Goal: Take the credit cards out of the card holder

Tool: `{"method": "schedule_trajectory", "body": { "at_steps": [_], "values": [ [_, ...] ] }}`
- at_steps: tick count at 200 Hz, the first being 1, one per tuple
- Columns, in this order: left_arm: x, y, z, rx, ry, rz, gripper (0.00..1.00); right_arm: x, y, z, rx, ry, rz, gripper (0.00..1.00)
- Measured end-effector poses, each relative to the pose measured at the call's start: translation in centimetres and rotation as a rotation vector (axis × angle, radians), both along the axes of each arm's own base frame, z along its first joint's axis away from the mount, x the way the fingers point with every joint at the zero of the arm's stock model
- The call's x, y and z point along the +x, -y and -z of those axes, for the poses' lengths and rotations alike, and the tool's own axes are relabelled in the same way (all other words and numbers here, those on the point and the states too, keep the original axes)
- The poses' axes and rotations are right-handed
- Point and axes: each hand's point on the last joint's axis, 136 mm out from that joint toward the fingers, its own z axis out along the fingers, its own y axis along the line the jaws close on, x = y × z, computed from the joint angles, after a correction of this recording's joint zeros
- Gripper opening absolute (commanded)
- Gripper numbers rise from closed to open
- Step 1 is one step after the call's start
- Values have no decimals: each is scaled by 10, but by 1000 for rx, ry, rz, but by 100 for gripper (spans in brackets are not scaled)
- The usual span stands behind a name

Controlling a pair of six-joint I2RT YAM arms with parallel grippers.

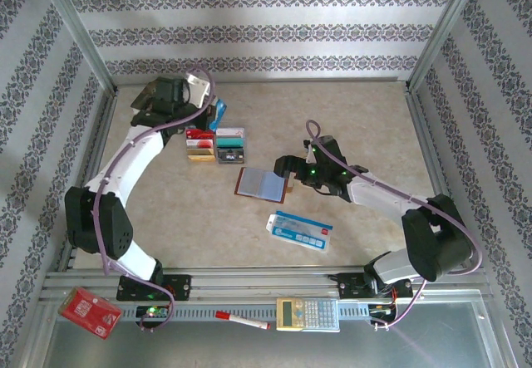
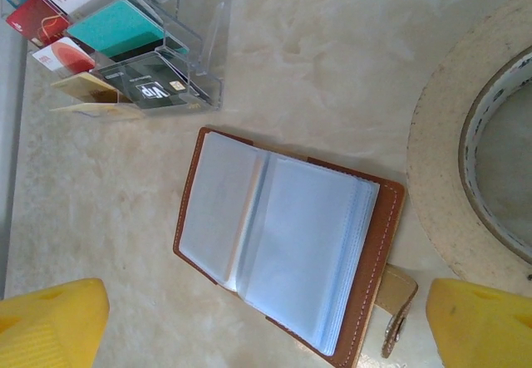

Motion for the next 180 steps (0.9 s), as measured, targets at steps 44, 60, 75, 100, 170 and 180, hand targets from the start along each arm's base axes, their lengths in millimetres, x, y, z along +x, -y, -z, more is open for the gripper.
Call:
{"method": "schedule_trajectory", "body": {
  "at_steps": [44,60,75,100,170,180],
  "values": [
    [15,-21,-20,96,85,105,0,13,6,2,-28,-28,20,98],
    [13,-20,-16,144,101,167,0,17,6,2,-33,-34,22,98],
    [10,-17,-11,172,106,226,0,21,7,0,-38,-39,25,98],
    [11,-8,-9,195,123,332,0,27,4,-9,-32,-29,20,98],
    [27,-10,21,379,118,576,0,37,0,-3,-24,-74,22,98],
    [27,-11,25,410,114,617,0,38,-1,-2,-23,-81,22,98]
  ]
}}
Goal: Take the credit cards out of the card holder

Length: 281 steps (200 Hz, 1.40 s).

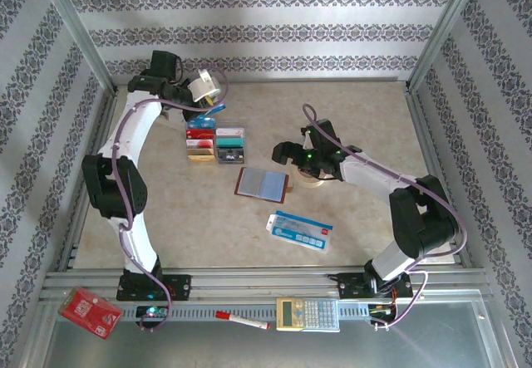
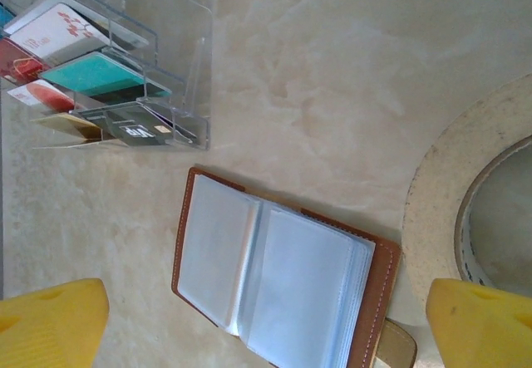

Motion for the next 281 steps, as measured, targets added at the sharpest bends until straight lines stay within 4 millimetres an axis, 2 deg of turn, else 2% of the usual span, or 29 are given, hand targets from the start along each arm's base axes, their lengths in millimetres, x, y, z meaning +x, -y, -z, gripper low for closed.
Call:
{"method": "schedule_trajectory", "body": {
  "at_steps": [62,115,156,231,281],
  "values": [
    [-10,-6,25,143,-62,184,0,10,-7,-3,28,-18,3,98],
    [-7,-19,38,174,-99,233,0,16,-11,10,32,-71,20,98],
    [-4,-26,49,179,-129,257,0,21,-17,12,43,-90,32,98],
    [6,-42,45,195,-89,260,0,17,-28,8,75,-96,19,98],
    [8,-43,59,203,-104,279,0,13,-38,7,89,-102,13,98]
  ]
}}
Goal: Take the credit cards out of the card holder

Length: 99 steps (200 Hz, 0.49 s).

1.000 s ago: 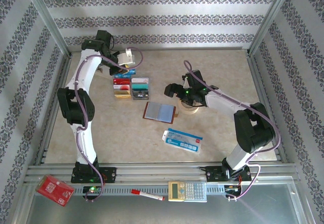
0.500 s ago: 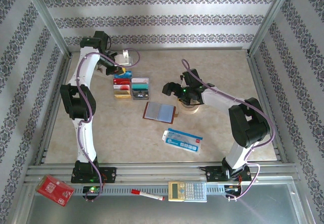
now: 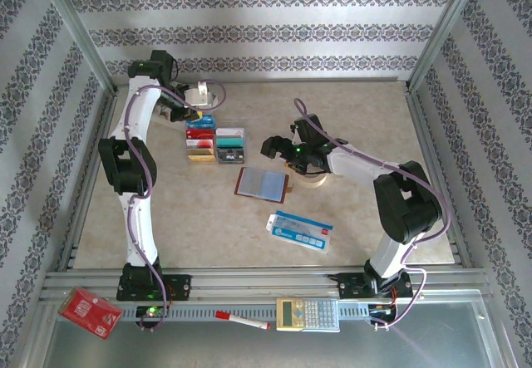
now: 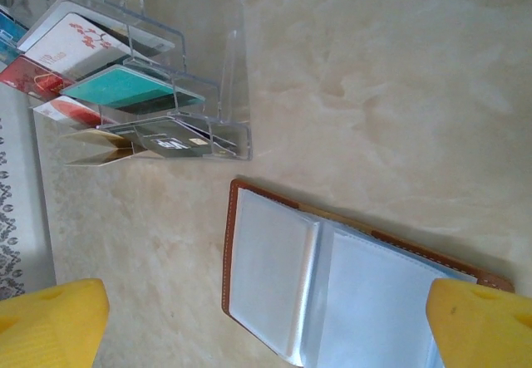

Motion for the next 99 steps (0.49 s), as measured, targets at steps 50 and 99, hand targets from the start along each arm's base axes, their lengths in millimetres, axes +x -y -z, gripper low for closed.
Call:
{"method": "schedule_trajectory", "body": {
  "at_steps": [50,99],
  "values": [
    [1,1,12,-7,-23,8,1,1,-3,2,0,-7,-1,98],
    [6,2,14,-14,-11,8,23,4,-5,-1,10,-4,7,98]
  ]
}}
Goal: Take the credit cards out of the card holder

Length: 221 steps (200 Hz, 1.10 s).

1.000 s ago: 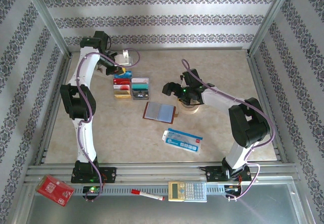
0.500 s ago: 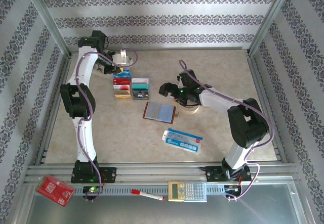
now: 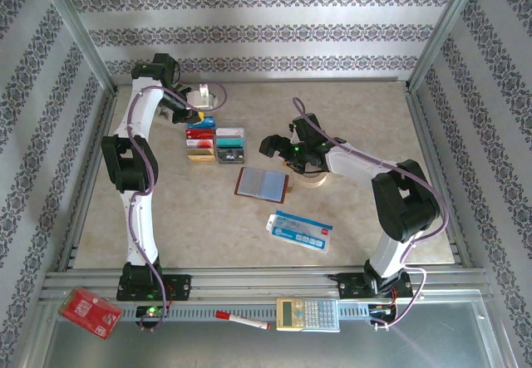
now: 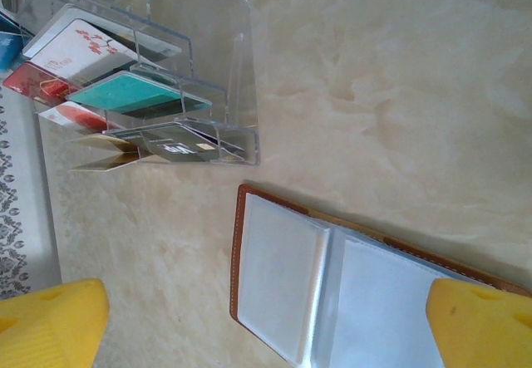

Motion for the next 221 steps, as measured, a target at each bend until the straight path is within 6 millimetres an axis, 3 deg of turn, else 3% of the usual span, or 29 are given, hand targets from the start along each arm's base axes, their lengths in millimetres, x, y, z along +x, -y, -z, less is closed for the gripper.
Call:
{"method": "schedule_trajectory", "body": {
  "at_steps": [29,95,130,168,198,221],
  "values": [
    [2,0,-2,-1,9,-2,30,-1,-1,3,-2,-6,-2,98],
    [2,4,-6,-30,11,1,33,-2,-3,2,1,-4,-7,98],
    [3,10,-22,-83,17,-48,41,-3,-5,2,-3,1,-15,98],
    [13,12,-59,-181,53,-246,45,-12,-10,-1,-39,28,-46,98],
    [22,3,-87,-275,94,-515,51,-25,-17,-2,-92,51,-90,98],
    [19,-3,-95,-372,97,-701,52,-38,-22,4,-141,49,-126,98]
  ]
}}
